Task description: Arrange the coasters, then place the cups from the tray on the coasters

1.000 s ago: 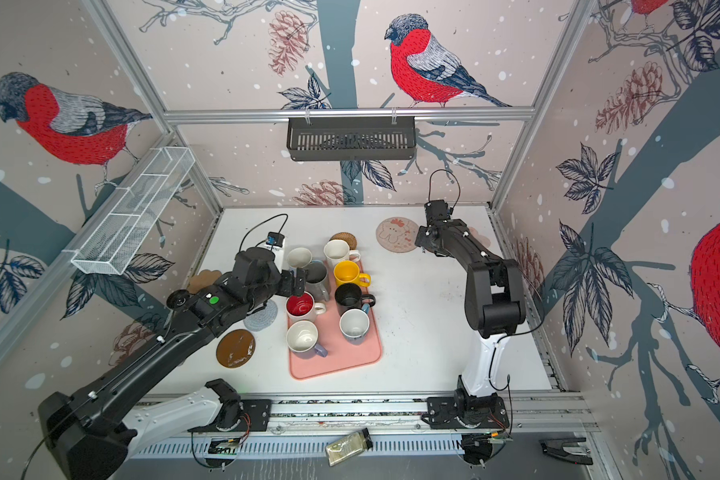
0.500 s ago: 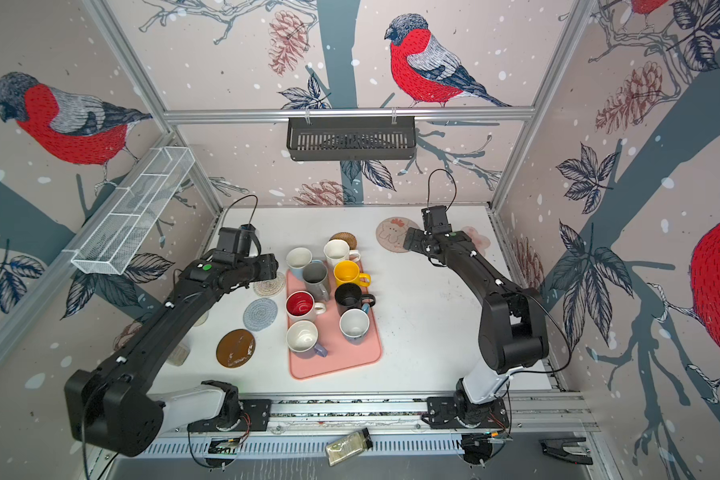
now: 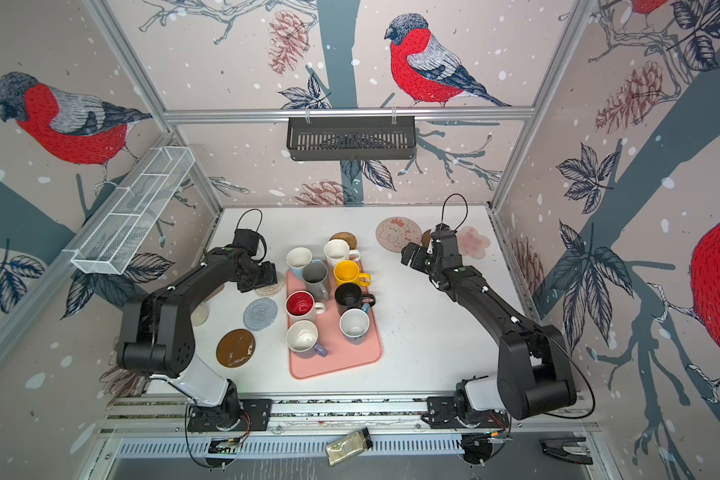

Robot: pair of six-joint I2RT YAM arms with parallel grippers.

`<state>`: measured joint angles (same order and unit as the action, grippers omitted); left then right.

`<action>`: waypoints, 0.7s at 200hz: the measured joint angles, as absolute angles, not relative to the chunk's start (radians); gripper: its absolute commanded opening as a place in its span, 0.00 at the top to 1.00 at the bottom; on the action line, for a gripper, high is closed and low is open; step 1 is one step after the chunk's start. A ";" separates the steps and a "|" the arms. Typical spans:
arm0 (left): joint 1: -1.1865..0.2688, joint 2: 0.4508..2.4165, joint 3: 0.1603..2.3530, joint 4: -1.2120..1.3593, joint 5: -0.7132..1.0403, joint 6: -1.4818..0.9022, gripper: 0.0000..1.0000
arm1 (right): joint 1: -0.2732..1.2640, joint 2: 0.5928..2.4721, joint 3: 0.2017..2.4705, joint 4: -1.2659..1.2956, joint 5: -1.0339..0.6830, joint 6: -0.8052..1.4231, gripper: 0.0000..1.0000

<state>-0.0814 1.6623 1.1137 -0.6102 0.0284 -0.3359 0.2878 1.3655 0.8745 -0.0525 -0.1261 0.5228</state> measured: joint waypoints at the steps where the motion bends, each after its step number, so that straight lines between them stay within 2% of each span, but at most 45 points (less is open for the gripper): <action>1: -0.081 1.664 1.114 -0.610 0.028 -0.336 0.29 | 0.288 1.364 0.874 -0.051 -0.127 0.522 0.01; 19: -0.080 1.702 1.125 -0.605 0.023 -0.337 0.30 | 0.294 1.343 0.856 -0.025 -0.133 0.525 0.01; 64: -0.062 1.818 1.177 -0.577 -0.002 -0.340 0.45 | 0.303 1.319 0.842 0.009 -0.141 0.530 0.00; 140: -0.049 1.926 1.264 -0.554 -0.039 -0.340 0.46 | 0.305 1.313 0.837 0.026 -0.140 0.530 0.01</action>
<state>-0.0490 1.9259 1.2640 -0.5541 -0.0387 -0.3401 0.3050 1.3132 0.8368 0.0257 -0.1398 0.5301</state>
